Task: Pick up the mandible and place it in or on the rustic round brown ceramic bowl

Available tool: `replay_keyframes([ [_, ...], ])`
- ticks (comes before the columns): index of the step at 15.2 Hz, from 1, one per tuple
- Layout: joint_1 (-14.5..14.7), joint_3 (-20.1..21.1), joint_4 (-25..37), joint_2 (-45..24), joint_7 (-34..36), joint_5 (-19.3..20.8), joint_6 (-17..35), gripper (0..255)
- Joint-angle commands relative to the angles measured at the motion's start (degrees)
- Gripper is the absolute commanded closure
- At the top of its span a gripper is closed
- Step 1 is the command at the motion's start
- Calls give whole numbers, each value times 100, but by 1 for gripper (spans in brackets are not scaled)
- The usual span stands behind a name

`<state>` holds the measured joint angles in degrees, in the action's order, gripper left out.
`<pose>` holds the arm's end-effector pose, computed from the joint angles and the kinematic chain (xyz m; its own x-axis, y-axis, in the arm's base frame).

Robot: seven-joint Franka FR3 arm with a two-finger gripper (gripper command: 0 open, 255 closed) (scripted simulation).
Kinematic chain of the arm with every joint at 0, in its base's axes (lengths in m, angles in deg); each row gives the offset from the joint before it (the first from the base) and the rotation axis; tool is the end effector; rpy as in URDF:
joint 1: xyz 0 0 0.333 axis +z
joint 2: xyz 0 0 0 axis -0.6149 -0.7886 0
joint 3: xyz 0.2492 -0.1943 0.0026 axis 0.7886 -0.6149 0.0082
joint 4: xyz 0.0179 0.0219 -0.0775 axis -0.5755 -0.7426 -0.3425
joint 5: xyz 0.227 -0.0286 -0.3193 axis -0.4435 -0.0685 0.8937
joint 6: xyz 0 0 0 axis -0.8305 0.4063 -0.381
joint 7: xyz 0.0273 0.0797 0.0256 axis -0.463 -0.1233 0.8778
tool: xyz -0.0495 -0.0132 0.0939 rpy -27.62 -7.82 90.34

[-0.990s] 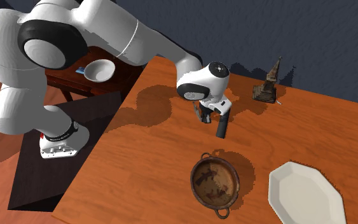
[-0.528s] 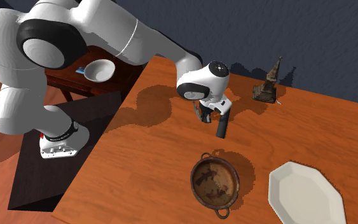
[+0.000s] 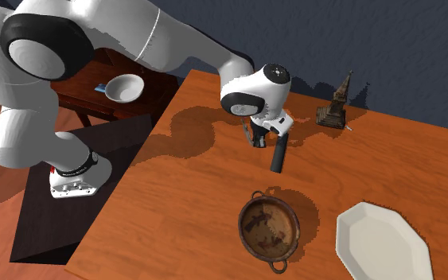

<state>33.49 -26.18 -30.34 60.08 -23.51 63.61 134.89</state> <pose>0.6438 -0.1117 0.2634 0.9750 -0.2218 -0.0104 -0.2220 -0.9733 -0.0584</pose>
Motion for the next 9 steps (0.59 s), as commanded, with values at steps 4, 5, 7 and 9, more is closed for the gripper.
replay_keyframes([
  [4, 7, -28, 85, 211, 33, 46, -295, 255],
  [5, 9, -33, 101, 254, 41, 55, -354, 255],
  [7, 14, -42, 137, 338, 58, 74, -473, 255],
  [9, 19, -51, 178, 419, 74, 91, -594, 255],
])
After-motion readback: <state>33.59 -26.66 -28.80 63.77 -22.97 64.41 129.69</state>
